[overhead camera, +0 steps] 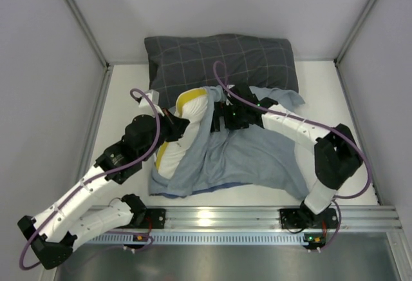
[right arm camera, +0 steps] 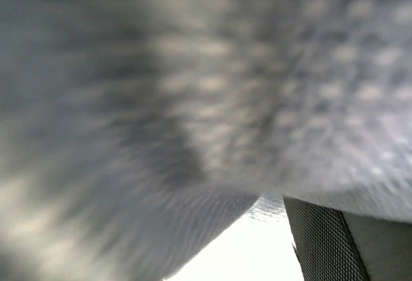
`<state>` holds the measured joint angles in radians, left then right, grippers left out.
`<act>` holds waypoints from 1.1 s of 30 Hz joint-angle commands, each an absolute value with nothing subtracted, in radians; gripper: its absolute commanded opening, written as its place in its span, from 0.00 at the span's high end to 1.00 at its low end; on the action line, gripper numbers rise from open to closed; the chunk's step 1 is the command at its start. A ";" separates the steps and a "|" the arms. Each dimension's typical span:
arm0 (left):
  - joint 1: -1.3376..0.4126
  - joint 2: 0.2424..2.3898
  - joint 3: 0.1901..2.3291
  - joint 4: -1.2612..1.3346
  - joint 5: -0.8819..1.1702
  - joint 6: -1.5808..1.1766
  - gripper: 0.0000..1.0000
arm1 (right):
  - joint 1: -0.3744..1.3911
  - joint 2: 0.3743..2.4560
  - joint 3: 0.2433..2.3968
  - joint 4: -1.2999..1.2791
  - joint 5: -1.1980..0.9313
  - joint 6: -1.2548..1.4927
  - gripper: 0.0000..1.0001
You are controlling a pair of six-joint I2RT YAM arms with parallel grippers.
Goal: Remove the pillowcase from the pillow
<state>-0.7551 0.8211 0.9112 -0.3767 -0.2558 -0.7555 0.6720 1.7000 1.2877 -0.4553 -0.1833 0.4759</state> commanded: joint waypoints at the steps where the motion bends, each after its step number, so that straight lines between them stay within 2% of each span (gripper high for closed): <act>1: -0.770 0.825 0.907 -0.359 -0.204 -0.776 1.00 | 0.693 1.597 1.311 -0.445 0.073 0.422 0.01; 4: -0.770 0.860 0.914 -0.334 -0.203 -0.765 1.00 | 0.696 1.433 1.159 -0.434 0.008 0.466 0.00; 5: -0.770 0.885 0.917 -0.307 -0.196 -0.764 1.00 | 0.696 1.360 1.119 -0.423 -0.131 0.475 0.01; 8: -0.770 0.928 0.923 -0.252 -0.178 -0.762 1.00 | 0.701 1.214 0.951 -0.364 -0.325 0.534 0.01; 10: -0.770 0.945 0.927 -0.230 -0.173 -0.765 1.00 | 0.735 1.129 0.849 -0.331 -0.344 0.581 0.01; 14: -0.770 0.979 0.942 -0.209 -0.166 -0.779 1.00 | 0.830 0.999 0.802 -0.327 -0.334 0.676 0.00; 18: -0.770 0.988 0.943 -0.187 -0.173 -0.785 1.00 | 1.042 1.034 0.853 -0.353 -0.230 0.713 0.01; 21: -0.770 0.997 0.953 -0.187 -0.167 -0.788 1.00 | 1.117 1.080 0.874 -0.348 -0.137 0.736 0.01; 27: -0.770 0.991 0.962 -0.187 -0.146 -0.798 1.00 | 1.132 1.187 0.848 -0.344 -0.006 0.778 0.01; 33: -0.770 0.985 0.953 -0.186 -0.137 -0.821 1.00 | 1.158 1.278 0.900 -0.342 0.136 0.844 0.07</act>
